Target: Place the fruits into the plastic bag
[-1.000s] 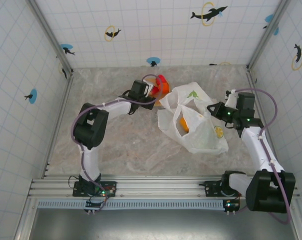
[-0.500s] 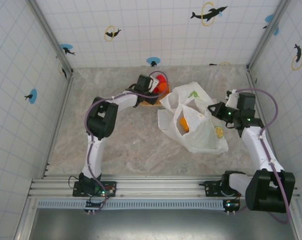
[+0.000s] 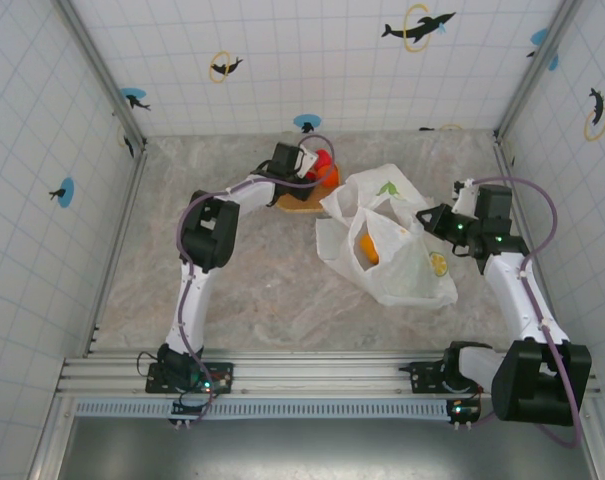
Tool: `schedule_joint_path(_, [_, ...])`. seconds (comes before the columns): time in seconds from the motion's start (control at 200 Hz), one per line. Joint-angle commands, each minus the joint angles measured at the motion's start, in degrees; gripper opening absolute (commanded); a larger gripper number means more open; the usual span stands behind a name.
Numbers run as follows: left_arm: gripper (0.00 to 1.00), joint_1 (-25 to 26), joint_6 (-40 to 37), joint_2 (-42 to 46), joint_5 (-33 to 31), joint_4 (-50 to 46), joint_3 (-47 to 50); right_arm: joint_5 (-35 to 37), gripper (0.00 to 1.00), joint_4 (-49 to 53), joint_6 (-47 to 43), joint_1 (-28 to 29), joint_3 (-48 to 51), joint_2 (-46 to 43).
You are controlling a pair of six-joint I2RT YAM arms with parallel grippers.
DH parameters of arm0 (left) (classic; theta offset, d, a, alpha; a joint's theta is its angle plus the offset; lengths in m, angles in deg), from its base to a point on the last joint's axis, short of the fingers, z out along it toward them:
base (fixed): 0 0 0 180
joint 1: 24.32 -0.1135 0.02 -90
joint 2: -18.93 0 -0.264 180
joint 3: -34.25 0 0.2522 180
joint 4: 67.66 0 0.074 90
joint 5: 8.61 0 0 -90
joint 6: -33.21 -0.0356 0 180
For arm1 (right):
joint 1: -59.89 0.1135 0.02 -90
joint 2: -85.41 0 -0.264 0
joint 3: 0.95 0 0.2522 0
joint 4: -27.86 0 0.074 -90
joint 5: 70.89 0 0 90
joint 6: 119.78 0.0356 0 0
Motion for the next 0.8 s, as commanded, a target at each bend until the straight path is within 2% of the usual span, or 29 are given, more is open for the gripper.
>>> schedule_joint_path(0.0, [0.7, -0.3, -1.8, -2.6, 2.5, -3.4, -1.2, -0.1, 0.0, 1.0, -0.7, -0.3, -3.0, 0.0])
schedule_joint_path(0.135, [0.61, -0.3, -1.3, -2.4, 2.5, -3.9, -1.1, -0.1, 0.0, 1.1, -0.7, -0.3, -2.9, -0.1])
schedule_joint_path(0.31, [0.55, -0.3, 0.0, 0.1, 2.4, -3.8, 0.3, -0.2, 0.0, 0.7, -0.4, -0.4, -2.9, -0.2])
schedule_joint_path(0.405, [0.55, -0.3, 1.1, 1.8, 2.2, -2.9, 2.2, -0.2, 0.0, 0.6, -0.2, -0.3, -2.8, -0.4])
schedule_joint_path(0.796, [0.53, -0.3, 6.4, 17.9, 2.7, 4.6, 16.4, -0.5, 0.0, -0.4, 0.4, -0.2, -1.9, -0.9])
